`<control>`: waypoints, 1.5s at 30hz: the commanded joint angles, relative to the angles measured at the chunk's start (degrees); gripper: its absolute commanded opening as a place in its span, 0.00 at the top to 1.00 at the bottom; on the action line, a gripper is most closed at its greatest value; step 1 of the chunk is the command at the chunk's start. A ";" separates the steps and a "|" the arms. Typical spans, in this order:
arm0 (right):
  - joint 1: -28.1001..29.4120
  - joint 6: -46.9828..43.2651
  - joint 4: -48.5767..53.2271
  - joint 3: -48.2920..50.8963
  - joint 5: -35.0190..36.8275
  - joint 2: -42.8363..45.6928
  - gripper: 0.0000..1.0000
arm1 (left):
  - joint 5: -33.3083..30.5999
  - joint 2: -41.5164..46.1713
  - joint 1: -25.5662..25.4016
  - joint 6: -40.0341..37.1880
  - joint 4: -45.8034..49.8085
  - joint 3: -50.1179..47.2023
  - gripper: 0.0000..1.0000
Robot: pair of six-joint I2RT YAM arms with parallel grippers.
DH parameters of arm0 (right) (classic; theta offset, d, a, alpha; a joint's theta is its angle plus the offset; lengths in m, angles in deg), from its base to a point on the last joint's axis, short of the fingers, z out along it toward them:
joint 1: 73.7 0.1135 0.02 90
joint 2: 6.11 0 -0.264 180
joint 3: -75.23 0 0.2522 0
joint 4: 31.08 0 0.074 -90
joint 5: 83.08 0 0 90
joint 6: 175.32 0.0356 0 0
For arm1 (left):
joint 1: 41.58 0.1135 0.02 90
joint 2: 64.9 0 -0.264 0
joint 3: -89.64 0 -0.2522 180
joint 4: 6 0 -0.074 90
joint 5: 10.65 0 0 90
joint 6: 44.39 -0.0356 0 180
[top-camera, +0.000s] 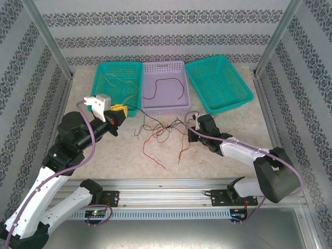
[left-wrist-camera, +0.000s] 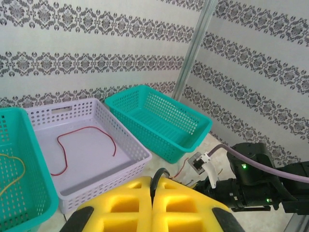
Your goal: Untangle the cables
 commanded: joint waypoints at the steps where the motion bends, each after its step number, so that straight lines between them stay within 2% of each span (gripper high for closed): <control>1: -0.54 -0.47 1.44 0.23 -0.16 4.29 1.00 | 0.25 -0.68 -0.10 0.63 -1.35 1.79 1.00; 4: -3.80 -0.49 5.47 0.48 2.26 10.02 1.00 | -2.27 -0.89 -0.08 0.26 -1.40 2.09 1.00; 7: -8.39 0.91 7.24 2.22 0.34 13.88 1.00 | -6.36 -0.55 -0.03 -1.22 0.38 4.05 1.00; 14: -15.96 3.61 13.49 3.85 2.00 17.97 1.00 | -11.22 0.71 -0.03 -2.80 3.00 8.30 1.00; 20: -23.13 7.41 13.31 7.58 1.32 22.67 1.00 | -14.45 2.87 -0.01 -5.20 5.66 11.50 1.00; 27: -23.70 7.10 14.63 7.21 1.75 23.19 1.00 | -12.27 2.43 -0.08 -4.59 6.89 13.06 1.00; 30: -23.09 7.09 18.30 5.87 6.53 25.23 1.00 | -11.96 1.75 -0.03 -4.44 6.77 13.06 1.00; 32: -24.06 8.83 20.22 6.81 11.78 29.28 1.00 | -14.15 1.97 -0.06 -5.07 6.41 12.89 1.00; 38: -30.10 12.89 22.26 10.33 13.76 40.85 1.00 | -20.58 1.18 -0.08 -8.40 7.80 13.76 1.00; 45: -35.99 12.97 27.91 6.95 15.81 46.02 1.00 | -30.86 1.09 -0.04 -10.84 7.40 12.63 1.00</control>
